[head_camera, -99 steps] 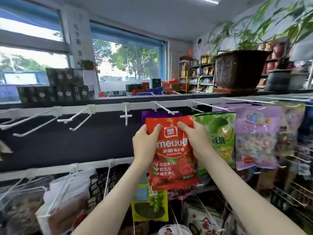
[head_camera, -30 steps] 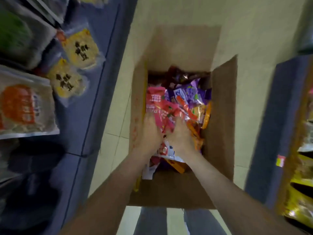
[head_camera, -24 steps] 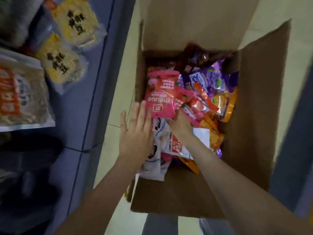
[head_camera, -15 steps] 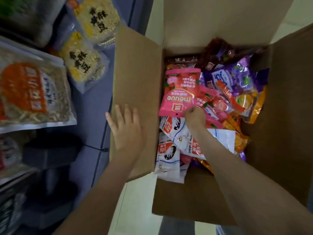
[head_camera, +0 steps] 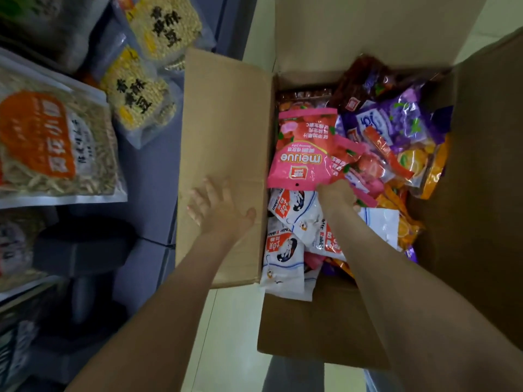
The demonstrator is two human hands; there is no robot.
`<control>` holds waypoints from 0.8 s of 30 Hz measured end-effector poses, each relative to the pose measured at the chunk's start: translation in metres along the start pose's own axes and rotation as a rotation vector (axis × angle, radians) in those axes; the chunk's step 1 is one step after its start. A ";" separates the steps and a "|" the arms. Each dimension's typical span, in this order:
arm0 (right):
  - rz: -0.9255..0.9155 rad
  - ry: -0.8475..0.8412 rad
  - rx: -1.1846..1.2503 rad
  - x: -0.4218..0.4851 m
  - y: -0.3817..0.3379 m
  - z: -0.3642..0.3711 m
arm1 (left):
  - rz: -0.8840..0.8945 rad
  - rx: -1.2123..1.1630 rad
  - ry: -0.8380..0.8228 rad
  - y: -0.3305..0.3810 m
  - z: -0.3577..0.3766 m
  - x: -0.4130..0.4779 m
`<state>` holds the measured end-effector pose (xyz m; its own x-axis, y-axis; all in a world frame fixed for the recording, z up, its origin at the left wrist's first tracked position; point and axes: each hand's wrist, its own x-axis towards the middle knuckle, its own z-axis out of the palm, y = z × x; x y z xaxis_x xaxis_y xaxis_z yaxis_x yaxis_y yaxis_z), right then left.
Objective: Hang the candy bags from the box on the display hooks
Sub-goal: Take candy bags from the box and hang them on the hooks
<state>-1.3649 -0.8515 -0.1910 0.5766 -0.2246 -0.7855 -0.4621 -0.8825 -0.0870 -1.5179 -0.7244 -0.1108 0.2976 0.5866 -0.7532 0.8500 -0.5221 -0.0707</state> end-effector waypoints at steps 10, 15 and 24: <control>-0.889 0.028 0.105 -0.136 -0.015 -0.109 | 0.403 -0.407 0.196 0.050 -0.049 -0.088; -1.222 -0.195 -0.355 -0.259 -0.030 -0.224 | 0.561 -0.541 0.261 0.058 -0.147 -0.181; -1.462 -0.234 -0.274 -0.490 -0.066 -0.392 | 0.425 -1.043 0.563 -0.002 -0.308 -0.425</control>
<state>-1.3528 -0.8449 0.4395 0.2750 0.9426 -0.1895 0.5611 -0.3174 -0.7644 -1.5120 -0.7824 0.4106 0.5566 0.8090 -0.1890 0.5038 -0.1477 0.8511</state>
